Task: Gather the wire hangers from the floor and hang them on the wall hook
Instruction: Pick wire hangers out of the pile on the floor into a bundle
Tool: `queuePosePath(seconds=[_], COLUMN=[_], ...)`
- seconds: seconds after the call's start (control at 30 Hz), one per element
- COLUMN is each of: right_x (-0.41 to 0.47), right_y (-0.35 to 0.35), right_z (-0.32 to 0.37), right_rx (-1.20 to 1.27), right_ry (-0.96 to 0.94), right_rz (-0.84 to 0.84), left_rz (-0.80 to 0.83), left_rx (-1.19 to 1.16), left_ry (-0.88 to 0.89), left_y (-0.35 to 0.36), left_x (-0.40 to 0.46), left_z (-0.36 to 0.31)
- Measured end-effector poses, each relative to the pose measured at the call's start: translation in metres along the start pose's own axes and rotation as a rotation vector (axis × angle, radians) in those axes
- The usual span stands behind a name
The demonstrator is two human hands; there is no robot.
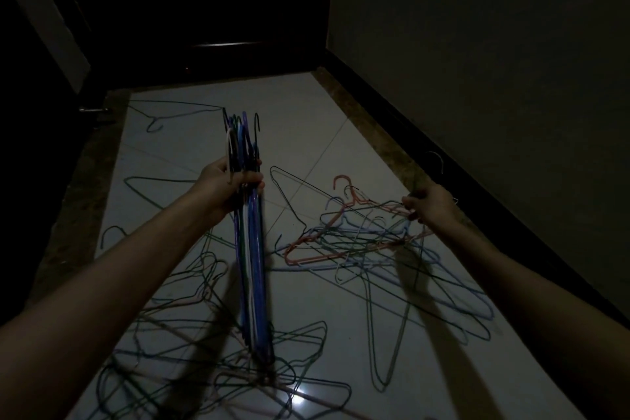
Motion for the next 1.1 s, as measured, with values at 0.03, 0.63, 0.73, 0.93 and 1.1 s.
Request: queuePosePath(seconds=[0.03,0.63,0.73,0.93,1.1], right_x=[-0.001,-0.018,-0.029,-0.058,-0.066], right_y=[-0.002,0.005,0.021,0.057,0.073], right_z=[-0.001,0.070,0.102,0.164,0.180], right_rx=[0.016,0.517,0.534,0.440,0.373], right_ry=[0.004,-0.124,-0.177,-0.388,-0.448], right_rz=[-0.002,0.088,0.136,0.155,0.094], left_rz=[-0.002,0.047,0.064,0.070,0.133], left_rx=[-0.001,0.118,0.093,0.021,0.049], left_ry=[0.000,-0.002,-0.020,-0.040,-0.060], left_y=[0.001,0.009,0.014,0.023,0.026], left_x=[-0.001,-0.006,-0.010,-0.014,-0.013], left_z=[-0.001,0.004,0.005,0.002,0.003])
Point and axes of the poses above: each hand's wrist, its own x-axis towards the middle knuckle, its own y-axis out of the palm, z = x × y, the point moved 4 cm from there along x, towards the middle knuckle, and after that the axes turned 9 degrees about -y, right-handed, at the moved point
